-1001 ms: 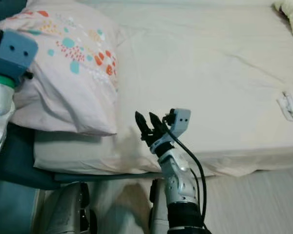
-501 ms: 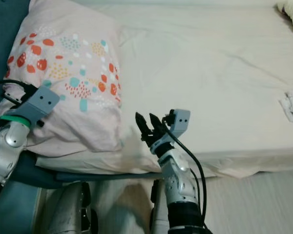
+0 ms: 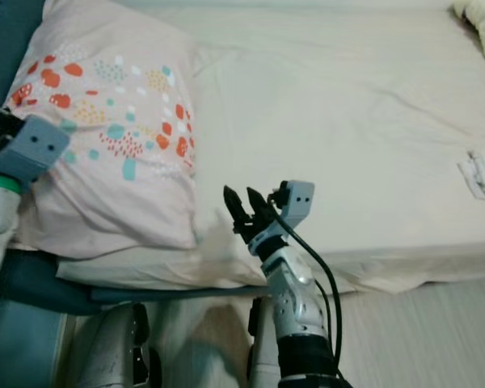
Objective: Clean up the room
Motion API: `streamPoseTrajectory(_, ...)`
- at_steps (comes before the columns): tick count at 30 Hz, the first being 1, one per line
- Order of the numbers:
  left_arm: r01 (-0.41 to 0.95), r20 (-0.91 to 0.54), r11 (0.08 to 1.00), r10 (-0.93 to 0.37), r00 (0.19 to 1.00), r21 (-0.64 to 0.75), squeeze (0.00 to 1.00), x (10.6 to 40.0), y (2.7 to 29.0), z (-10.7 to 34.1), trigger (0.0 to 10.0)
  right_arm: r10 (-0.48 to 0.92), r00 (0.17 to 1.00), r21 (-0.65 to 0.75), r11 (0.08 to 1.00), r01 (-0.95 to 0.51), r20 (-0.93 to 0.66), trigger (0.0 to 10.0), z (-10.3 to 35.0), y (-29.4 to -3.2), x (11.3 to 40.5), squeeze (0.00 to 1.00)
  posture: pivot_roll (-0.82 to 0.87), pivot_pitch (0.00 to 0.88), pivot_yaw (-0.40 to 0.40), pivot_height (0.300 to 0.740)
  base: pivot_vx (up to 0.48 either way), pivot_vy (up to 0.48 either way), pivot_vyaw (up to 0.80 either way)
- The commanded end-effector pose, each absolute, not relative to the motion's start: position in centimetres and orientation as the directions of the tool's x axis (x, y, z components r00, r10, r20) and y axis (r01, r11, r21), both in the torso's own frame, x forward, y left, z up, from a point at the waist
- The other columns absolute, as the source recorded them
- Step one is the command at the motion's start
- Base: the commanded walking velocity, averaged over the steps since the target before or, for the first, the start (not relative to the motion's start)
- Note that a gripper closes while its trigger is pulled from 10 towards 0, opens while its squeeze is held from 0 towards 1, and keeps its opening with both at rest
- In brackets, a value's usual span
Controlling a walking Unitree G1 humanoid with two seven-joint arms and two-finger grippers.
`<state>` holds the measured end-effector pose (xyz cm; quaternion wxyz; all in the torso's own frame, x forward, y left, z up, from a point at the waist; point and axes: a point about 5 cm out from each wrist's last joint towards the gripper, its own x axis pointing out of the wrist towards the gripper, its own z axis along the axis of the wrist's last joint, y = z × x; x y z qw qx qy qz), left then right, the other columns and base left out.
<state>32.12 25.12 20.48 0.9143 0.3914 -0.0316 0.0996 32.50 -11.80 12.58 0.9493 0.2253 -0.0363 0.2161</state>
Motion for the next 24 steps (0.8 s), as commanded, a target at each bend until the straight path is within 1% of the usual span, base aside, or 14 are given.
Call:
streamPoseTrajectory(1, -0.112, 0.021, 0.752, 0.129, 0.991, 0.649, 0.0, 31.5, 25.7, 19.4, 10.0, 0.402, 0.904, 0.425, 0.8, -0.424, 0.145, 10.0, 11.8, -11.7, 32.2, 0.0, 0.07, 0.141, 0.053, 0.595, 0.0, 0.0, 0.0)
streamPoseTrajectory(2, -0.039, -0.043, 0.825, 0.077, 0.996, 0.564, 0.0, 31.0, 25.9, 19.0, 10.0, 0.407, 0.902, 0.423, 0.799, -0.427, 0.142, 10.0, 11.7, -11.6, 32.3, 0.0, 0.08, 0.138, 0.049, 0.595, 0.0, 0.0, 0.0)
streamPoseTrajectory(6, 0.023, -0.063, 0.9, 0.005, 0.998, 0.436, 0.0, 30.5, 25.9, 19.0, 10.0, 0.413, 0.9, 0.42, 0.798, -0.431, 0.139, 10.0, 11.7, -11.6, 32.4, 0.0, 0.08, 0.137, 0.046, 0.595, 0.0, 0.0, 0.0)
streamPoseTrajectory(7, 0.016, 0.051, 0.946, -0.035, 0.998, 0.323, 0.0, 30.7, 24.6, 20.6, 10.0, 0.416, 0.898, 0.419, 0.796, -0.437, 0.145, 10.0, 12.0, -11.4, 32.5, 0.0, 0.08, 0.131, 0.038, 0.595, 0.0, 0.0, 0.0)
streamPoseTrajectory(8, 0.016, 0.051, 0.946, -0.035, 0.998, 0.323, 0.0, 30.7, 24.6, 20.6, 10.0, 0.416, 0.898, 0.419, 0.796, -0.437, 0.145, 10.0, 12.0, -11.4, 32.5, 0.0, 0.08, 0.131, 0.038, 0.595, 0.0, 0.0, 0.0)
streamPoseTrajectory(9, 0.014, 0.136, 0.969, -0.049, 0.989, 0.246, 0.0, 30.8, 23.8, 21.8, 10.0, 0.418, 0.896, 0.418, 0.795, -0.44, 0.149, 10.0, 12.1, -11.3, 32.6, 0.0, 0.08, 0.131, 0.038, 0.595, 0.0, 0.0, 0.0)
streamPoseTrajectory(11, 0.014, 0.136, 0.969, -0.049, 0.989, 0.246, 0.0, 30.8, 23.8, 21.8, 10.0, 0.418, 0.896, 0.418, 0.795, -0.44, 0.149, 10.0, 12.1, -11.3, 32.6, 0.0, 0.08, 0.131, 0.038, 0.595, 0.0, 0.0, 0.0)
streamPoseTrajectory(12, -0.067, 0.403, 0.975, -0.025, 0.915, 0.213, 0.0, 31.0, 19.6, 25.7, 10.0, 0.384, 0.898, 0.379, 0.814, -0.44, 0.217, 10.0, 13.6, -11.5, 32.2, 0.0, 0.06, 0.091, 0.022, 0.595, 0.0, 0.0, 0.0)
streamPoseTrajectory(14, -0.067, 0.403, 0.975, -0.025, 0.915, 0.213, 0.0, 31.0, 19.6, 25.7, 10.0, 0.384, 0.898, 0.379, 0.814, -0.44, 0.217, 10.0, 13.6, -11.5, 32.2, 0.0, 0.06, 0.091, 0.022, 0.595, 0.0, 0.0, 0.0)
streamPoseTrajectory(16, -0.097, 0.565, 0.969, -0.051, 0.823, 0.229, 0.0, 30.7, 16.1, 28.3, 10.0, 0.344, 0.897, 0.338, 0.839, -0.426, 0.276, 10.0, 15.1, -12.0, 31.5, 0.0, 0.04, 0.077, 0.016, 0.595, 0.0, 0.0, 0.0)
streamPoseTrajectory(18, -0.086, 0.592, 0.969, -0.071, 0.803, 0.233, 0.0, 30.6, 15.2, 28.8, 10.0, 0.334, 0.897, 0.325, 0.847, -0.421, 0.291, 10.0, 15.5, -12.2, 31.2, 0.0, 0.04, 0.077, 0.016, 0.595, 0.0, 0.0, 0.0)
streamPoseTrajectory(22, 0.024, 0.496, 0.966, -0.154, 0.855, 0.259, 0.0, 31.0, 14.0, 26.6, 10.0, 0.31, 0.899, 0.243, 0.888, -0.39, 0.308, 10.0, 15.8, -12.7, 30.8, 0.0, 0.01, 0.063, 0.024, 0.595, 0.0, 0.0, 0.0)
streamPoseTrajectory(23, 0.117, 0.376, 0.967, -0.197, 0.905, 0.224, 0.0, 31.1, 13.9, 24.3, 10.0, 0.261, 0.917, 0.186, 0.927, -0.326, 0.302, 10.0, 15.7, -13.4, 30.9, 0.0, 0.01, 0.058, 0.024, 0.6, 0.0, 0.0, 0.0)
streamPoseTrajectory(24, 0.135, 0.32, 0.974, -0.188, 0.929, 0.182, 0.0, 31.2, 14.1, 23.2, 10.0, 0.219, 0.928, 0.185, 0.941, -0.282, 0.302, 10.0, 15.6, -14.0, 31.0, 0.0, 0.01, 0.051, 0.026, 0.604, 0.0, 0.0, 0.0)
